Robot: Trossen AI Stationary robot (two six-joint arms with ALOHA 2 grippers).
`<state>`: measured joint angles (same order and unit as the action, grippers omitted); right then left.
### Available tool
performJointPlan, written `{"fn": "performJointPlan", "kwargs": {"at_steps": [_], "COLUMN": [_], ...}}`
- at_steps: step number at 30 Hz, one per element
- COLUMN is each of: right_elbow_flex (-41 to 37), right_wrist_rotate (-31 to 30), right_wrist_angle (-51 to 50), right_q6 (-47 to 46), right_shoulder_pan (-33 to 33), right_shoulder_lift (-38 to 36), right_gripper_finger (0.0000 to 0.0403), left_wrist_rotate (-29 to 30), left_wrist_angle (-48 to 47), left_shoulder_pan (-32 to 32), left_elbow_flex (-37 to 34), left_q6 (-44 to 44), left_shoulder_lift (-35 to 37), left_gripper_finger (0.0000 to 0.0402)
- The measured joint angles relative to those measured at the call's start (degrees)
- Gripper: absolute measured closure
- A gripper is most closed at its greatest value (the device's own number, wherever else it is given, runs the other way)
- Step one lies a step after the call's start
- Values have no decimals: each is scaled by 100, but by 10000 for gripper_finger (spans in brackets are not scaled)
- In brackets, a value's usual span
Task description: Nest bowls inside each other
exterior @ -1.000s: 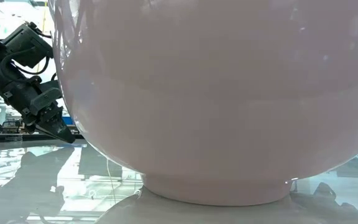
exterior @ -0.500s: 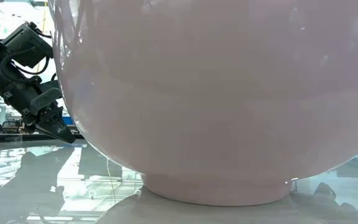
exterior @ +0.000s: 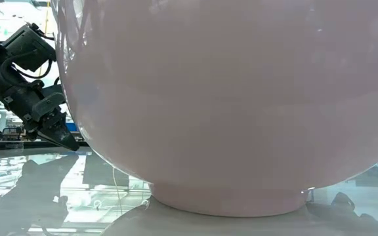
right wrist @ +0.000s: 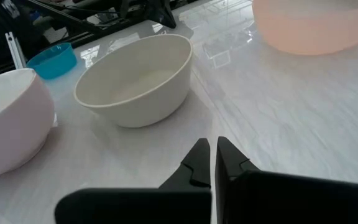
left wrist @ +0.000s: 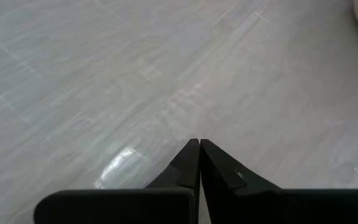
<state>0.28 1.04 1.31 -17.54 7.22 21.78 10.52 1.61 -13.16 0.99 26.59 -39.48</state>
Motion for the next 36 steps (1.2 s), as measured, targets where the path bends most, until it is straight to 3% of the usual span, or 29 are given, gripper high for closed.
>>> {"fn": "performJointPlan", "kwargs": {"at_steps": [16, 21, 30, 36], "right_elbow_flex": [0, 1, 4, 4], "right_wrist_rotate": [-1, -629, -685, -764], "right_wrist_angle": [-1, 94, 113, 152], "right_q6": [1, 8, -8, -1114], "right_shoulder_pan": [-1, 70, 118, 128], "right_shoulder_lift": [0, 38, 31, 31], "right_gripper_finger": [403, 403, 403, 403], "left_wrist_rotate": [0, 0, 83, 102], "left_wrist_angle": [0, 0, 7, 344], "left_shoulder_pan": [1, 0, 1, 0], "left_elbow_flex": [0, 0, 0, -4], "left_q6": [0, 0, 4, 1090], "left_shoulder_lift": [2, 1, 0, 7], "left_gripper_finger": [401, 401, 401, 401]}}
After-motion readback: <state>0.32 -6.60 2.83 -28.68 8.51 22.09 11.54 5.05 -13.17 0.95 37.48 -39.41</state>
